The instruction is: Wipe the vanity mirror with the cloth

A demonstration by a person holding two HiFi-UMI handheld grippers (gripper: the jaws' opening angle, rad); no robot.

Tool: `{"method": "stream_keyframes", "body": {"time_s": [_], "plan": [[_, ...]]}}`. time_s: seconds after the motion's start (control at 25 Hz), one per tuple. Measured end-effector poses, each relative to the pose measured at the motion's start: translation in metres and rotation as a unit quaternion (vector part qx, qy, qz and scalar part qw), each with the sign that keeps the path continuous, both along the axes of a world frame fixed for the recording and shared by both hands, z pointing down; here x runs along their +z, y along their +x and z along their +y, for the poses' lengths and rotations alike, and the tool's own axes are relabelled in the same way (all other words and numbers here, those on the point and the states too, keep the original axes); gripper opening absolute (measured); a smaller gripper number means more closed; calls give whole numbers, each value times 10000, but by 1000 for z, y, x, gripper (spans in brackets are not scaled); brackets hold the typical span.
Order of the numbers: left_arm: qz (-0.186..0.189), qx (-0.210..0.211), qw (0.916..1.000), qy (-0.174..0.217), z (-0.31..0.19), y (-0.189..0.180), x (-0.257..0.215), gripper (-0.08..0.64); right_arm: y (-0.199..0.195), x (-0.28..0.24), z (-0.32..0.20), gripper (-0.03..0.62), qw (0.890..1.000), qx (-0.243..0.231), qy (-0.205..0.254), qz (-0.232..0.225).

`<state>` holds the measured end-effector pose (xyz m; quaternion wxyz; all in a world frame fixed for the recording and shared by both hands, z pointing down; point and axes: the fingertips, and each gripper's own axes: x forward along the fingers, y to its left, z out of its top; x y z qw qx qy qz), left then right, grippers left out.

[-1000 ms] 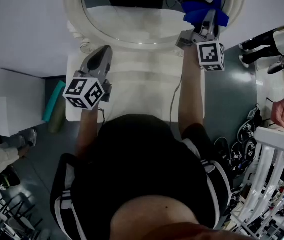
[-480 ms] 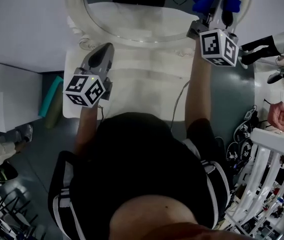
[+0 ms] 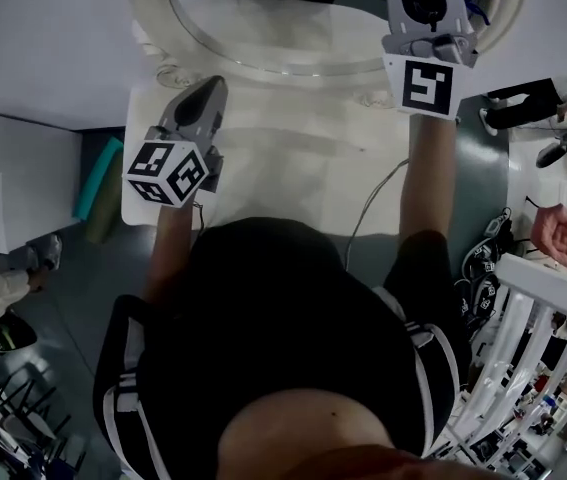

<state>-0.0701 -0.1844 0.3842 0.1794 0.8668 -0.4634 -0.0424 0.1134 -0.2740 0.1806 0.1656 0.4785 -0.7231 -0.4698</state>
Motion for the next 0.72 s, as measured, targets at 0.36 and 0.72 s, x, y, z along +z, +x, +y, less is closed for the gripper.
{"method": "stream_keyframes", "body": {"time_s": [0.36,0.72], "plan": [[-21,134,9999,-73,-7,18,0,9,0,133,1,28,9813,-246,-595,1813],[-87,168,9997,-182,-4,18,11,9,25,319,6,26,9168,-24,-2323,3249]]}}
